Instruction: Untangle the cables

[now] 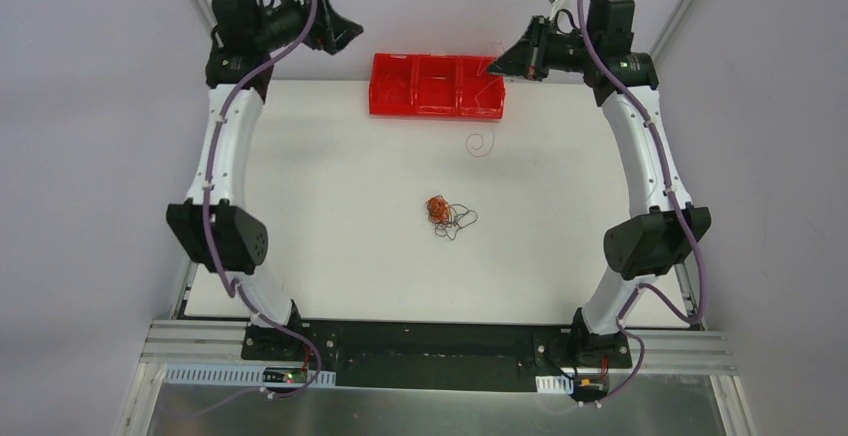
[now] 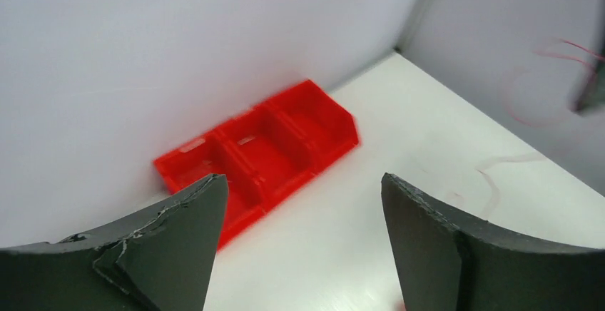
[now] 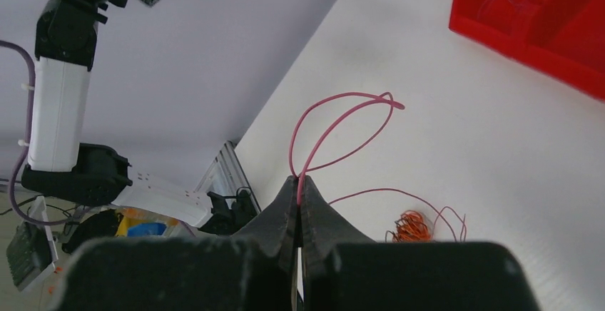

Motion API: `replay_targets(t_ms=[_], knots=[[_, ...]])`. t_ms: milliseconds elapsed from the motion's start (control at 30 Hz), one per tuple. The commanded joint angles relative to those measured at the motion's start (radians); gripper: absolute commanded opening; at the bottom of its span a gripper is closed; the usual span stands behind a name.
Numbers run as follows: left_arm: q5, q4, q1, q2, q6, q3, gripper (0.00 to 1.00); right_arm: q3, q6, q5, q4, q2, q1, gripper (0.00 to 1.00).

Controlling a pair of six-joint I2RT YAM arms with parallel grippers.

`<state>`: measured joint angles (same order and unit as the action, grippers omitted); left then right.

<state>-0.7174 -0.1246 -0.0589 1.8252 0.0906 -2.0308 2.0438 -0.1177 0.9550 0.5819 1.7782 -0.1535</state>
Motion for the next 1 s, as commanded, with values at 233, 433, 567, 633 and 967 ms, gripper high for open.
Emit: replay_targets(t_ms=[233,433,567,633,967], knots=[[-0.401,0.007,-0.193,-0.377,-0.046,0.494,0.76,0.06,-0.231,0.017,-0.261,-0.013,-0.177,0.0],[-0.237,0.077,-0.314,-0.476,-0.185,0.616,0.7,0.01,-0.251,0.022,-0.28,-0.048,-0.239,0.0],[-0.157,0.121,-0.338,-0.513,-0.23,0.679,0.65,-0.029,-0.27,0.029,-0.293,-0.073,-0.262,0.0],[-0.113,0.159,-0.349,-0.536,-0.258,0.711,0.63,-0.052,-0.282,0.032,-0.3,-0.084,-0.27,0.0],[-0.012,0.259,-0.37,-0.589,-0.377,0.826,0.64,-0.123,-0.313,0.049,-0.326,-0.12,-0.307,0.0]])
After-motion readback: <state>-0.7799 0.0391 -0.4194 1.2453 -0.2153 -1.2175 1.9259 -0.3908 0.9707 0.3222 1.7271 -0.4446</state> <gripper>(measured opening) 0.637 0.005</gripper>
